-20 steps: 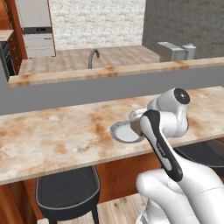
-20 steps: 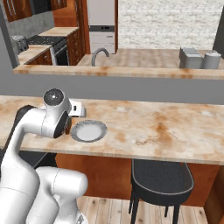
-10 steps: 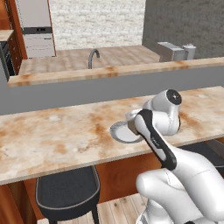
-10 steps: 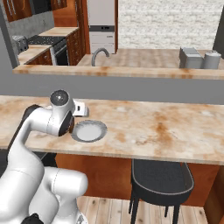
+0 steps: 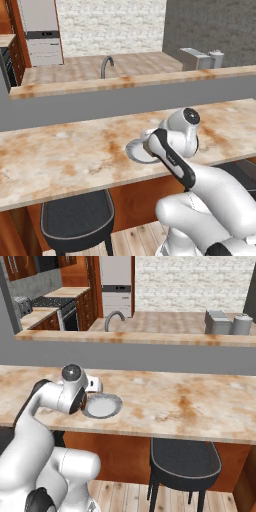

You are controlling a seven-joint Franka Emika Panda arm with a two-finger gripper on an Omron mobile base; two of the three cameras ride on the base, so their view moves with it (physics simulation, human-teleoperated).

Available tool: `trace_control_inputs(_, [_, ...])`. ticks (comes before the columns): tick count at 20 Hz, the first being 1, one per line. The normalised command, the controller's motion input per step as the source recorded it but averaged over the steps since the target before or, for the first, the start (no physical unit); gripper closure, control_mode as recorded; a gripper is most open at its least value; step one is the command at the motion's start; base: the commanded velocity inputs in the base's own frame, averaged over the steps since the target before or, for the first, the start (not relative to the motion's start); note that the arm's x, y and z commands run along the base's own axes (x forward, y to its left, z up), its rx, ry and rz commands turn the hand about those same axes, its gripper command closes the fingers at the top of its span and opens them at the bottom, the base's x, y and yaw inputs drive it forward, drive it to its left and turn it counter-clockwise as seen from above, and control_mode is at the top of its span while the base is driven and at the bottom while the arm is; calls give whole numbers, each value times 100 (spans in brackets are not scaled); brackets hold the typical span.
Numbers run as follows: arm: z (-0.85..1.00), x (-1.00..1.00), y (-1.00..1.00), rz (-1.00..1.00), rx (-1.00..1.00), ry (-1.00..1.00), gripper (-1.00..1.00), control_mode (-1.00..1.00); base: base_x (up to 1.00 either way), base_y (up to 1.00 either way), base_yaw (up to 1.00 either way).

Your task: Start the toaster. Once the lever pops up, take the bread to the plate on the dining counter.

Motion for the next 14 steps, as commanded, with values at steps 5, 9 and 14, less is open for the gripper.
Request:
trace_control_inputs(5, [-24, 24, 7, 0, 0, 0, 100, -100, 0, 0, 0])
trace_control_inputs(9, [-21, 21, 1, 0, 0, 0, 100, -100, 0, 0, 0])
trace_control_inputs(14, [-11, 24, 0, 0, 0, 0, 100, -100, 0, 0, 0])
